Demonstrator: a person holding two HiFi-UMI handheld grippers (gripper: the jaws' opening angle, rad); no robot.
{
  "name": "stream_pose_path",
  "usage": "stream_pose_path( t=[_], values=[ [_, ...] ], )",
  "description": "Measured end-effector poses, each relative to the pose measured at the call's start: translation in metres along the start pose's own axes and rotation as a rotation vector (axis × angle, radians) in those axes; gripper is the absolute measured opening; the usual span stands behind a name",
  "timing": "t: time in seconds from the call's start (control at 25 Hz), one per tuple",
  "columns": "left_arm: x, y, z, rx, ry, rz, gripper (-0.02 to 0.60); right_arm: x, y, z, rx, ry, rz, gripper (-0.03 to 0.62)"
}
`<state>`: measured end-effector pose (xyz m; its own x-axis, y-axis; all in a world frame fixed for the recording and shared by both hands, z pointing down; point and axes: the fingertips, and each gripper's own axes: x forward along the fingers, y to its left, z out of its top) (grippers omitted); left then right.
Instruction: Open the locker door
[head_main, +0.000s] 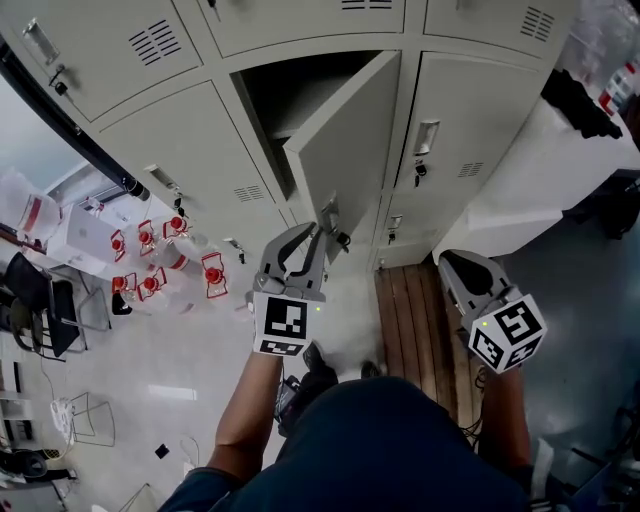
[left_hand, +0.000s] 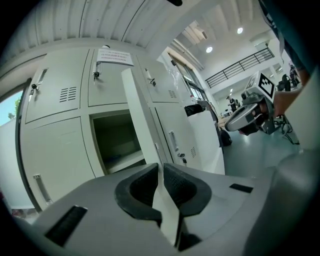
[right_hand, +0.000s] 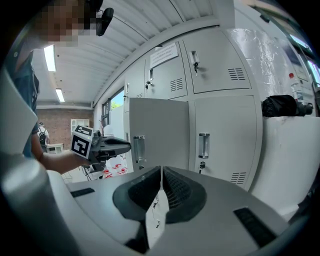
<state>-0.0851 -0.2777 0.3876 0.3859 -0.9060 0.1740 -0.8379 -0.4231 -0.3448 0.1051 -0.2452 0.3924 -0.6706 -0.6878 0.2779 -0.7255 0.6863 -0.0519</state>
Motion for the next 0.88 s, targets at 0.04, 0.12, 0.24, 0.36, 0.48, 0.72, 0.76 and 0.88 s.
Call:
stream_pose_path(
  t=[0.04,0.12,0.24,0.36,0.48,0.72,0.76,0.88],
  values=[
    [-0.001,-0.006,0.002,0.003,-0.001,-0.013,0.049,-0.003,0.001,-0.001,0.0,0.001,0.0,0.037],
    [-0.003,-0.018,0.006,0.012,-0.003,-0.037,0.046,-0.009,0.003,-0.002,-0.002,0.0,0.001,0.037],
    [-0.004,-0.038,0.011,0.019,-0.007,-0.085,0.04,-0.018,0.006,-0.004,-0.008,-0.005,0.002,0.037],
    [-0.004,-0.061,0.019,0.018,-0.019,-0.152,0.017,-0.026,0.009,-0.002,-0.015,-0.012,0.002,0.037],
    [-0.009,-0.076,0.027,0.007,-0.033,-0.19,0.017,-0.034,0.011,0.0,-0.021,-0.018,0.002,0.037],
    [-0.025,-0.079,0.045,-0.02,-0.062,-0.219,0.017,-0.048,0.012,0.007,-0.034,-0.031,0.003,0.037],
    [-0.028,-0.076,0.048,-0.03,-0.068,-0.219,0.017,-0.049,0.012,0.009,-0.04,-0.038,0.007,0.037],
    [-0.039,-0.065,0.057,-0.05,-0.088,-0.217,0.017,-0.049,0.017,0.013,-0.051,-0.056,0.023,0.037]
  ],
)
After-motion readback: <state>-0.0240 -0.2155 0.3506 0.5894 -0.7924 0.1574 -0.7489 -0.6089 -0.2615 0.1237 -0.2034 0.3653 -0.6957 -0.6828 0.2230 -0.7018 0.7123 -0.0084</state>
